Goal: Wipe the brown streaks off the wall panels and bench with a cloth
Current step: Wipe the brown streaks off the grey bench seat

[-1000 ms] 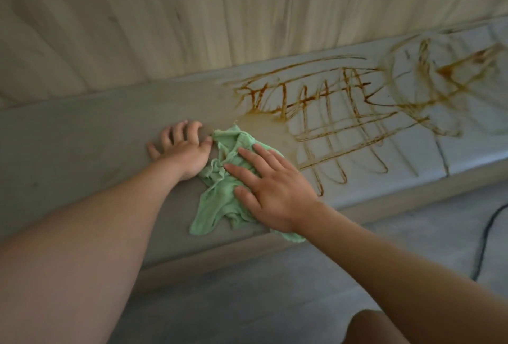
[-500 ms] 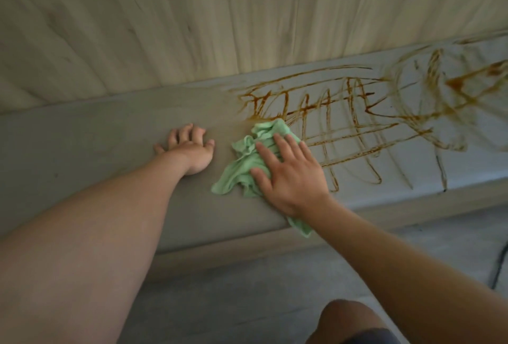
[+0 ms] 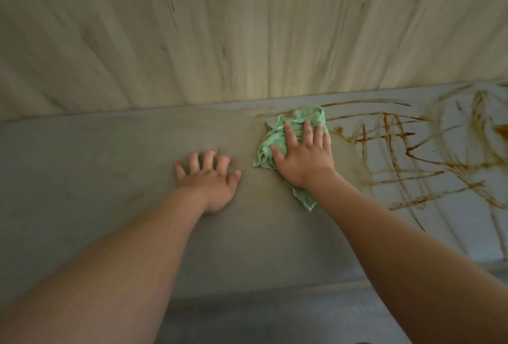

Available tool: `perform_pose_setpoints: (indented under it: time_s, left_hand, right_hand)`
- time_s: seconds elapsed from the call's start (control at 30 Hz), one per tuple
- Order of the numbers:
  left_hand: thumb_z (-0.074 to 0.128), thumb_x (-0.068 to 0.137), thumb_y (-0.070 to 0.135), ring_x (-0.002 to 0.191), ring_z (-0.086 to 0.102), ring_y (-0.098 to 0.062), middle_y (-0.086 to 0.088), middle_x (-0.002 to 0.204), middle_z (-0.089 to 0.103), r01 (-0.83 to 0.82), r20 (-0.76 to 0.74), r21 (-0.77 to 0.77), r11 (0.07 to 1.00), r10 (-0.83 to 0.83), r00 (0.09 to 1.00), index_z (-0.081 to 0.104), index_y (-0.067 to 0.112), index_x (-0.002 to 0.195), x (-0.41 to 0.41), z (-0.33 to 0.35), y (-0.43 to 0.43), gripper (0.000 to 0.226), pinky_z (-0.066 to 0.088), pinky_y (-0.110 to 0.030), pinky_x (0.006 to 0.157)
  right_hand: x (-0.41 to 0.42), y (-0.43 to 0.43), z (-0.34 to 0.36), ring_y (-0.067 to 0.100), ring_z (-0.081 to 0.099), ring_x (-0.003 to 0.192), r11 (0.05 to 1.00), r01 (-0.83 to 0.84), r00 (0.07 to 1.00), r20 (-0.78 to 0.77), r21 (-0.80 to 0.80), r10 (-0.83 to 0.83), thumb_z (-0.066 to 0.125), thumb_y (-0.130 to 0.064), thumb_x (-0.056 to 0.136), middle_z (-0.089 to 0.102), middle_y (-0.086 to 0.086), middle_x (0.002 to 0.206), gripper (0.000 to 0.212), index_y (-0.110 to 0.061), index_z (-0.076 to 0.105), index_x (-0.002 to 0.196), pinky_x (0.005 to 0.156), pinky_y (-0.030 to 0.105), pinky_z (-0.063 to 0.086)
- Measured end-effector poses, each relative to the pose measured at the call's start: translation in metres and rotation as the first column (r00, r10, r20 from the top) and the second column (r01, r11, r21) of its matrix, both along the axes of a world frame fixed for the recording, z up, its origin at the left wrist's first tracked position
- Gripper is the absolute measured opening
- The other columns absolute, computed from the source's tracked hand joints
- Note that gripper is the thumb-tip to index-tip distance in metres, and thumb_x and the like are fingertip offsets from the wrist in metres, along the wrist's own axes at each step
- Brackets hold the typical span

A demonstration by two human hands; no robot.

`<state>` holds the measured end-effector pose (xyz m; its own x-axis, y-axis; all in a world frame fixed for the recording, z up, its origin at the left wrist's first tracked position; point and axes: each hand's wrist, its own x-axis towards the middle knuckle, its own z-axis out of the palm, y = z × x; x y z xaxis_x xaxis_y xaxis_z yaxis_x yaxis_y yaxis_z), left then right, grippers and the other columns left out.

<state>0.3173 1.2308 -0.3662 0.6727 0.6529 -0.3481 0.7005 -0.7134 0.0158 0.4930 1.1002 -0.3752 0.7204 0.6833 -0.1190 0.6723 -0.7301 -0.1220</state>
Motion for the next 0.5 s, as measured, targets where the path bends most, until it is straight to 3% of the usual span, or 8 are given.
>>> perform_pose_setpoints:
  time_s: [0.1,0.2,0.27,0.37,0.5]
  left_hand:
    - [0.013,0.103,0.064,0.157,-0.01,-0.033,0.006,0.171,-0.006,0.0,0.005,-0.034,0.999,0.0,1.0,0.02,0.037,0.156,0.001,-0.005,0.006,0.06,-0.006,-0.068,0.12]
    - [0.011,0.102,0.065,0.156,-0.013,-0.033,0.006,0.171,-0.012,0.015,-0.008,-0.033,0.999,-0.015,1.0,0.016,0.037,0.157,0.002,-0.006,0.007,0.062,-0.007,-0.069,0.119]
    - [0.009,0.102,0.066,0.156,-0.014,-0.033,0.005,0.171,-0.012,0.017,-0.001,-0.033,0.999,-0.017,1.0,0.017,0.037,0.158,0.001,-0.007,0.007,0.063,-0.008,-0.069,0.118]
    - [0.008,0.102,0.066,0.156,-0.014,-0.035,0.003,0.171,-0.012,0.016,-0.001,-0.023,1.0,-0.016,1.0,0.018,0.036,0.157,0.002,-0.01,0.006,0.063,-0.009,-0.07,0.118]
    - [0.008,0.102,0.065,0.156,-0.015,-0.035,0.002,0.171,-0.013,0.013,-0.006,-0.018,1.0,-0.013,1.0,0.018,0.033,0.157,0.002,-0.01,0.006,0.065,-0.009,-0.07,0.118]
  right_hand:
    - [-0.011,0.025,-0.001,0.036,-0.01,0.159,0.971,-0.235,0.972,0.023,0.037,0.234,0.019,-0.073,0.1,-0.003,0.015,0.173,0.078,-0.033,0.004,0.166,0.128,0.048,-0.007]
    - [0.001,0.034,0.003,0.028,-0.002,0.16,0.906,-0.413,0.911,0.05,0.096,0.41,0.032,-0.068,0.101,0.01,0.012,0.173,0.076,-0.025,0.026,0.163,0.129,0.041,-0.003]
    - [0.014,0.041,0.005,0.027,0.004,0.16,0.914,-0.39,0.921,0.043,0.113,0.388,0.038,-0.064,0.102,0.016,0.011,0.172,0.072,-0.02,0.033,0.158,0.13,0.039,0.001]
    - [0.008,0.069,0.003,0.034,0.005,0.159,0.965,-0.248,0.968,0.041,0.079,0.246,0.039,-0.063,0.097,0.014,0.017,0.171,0.08,-0.014,0.027,0.159,0.129,0.046,0.003]
    - [0.0,0.095,0.002,0.029,0.003,0.16,0.948,-0.303,0.953,0.025,0.095,0.302,0.039,-0.067,0.092,0.01,0.013,0.173,0.086,-0.023,0.019,0.163,0.129,0.047,0.002]
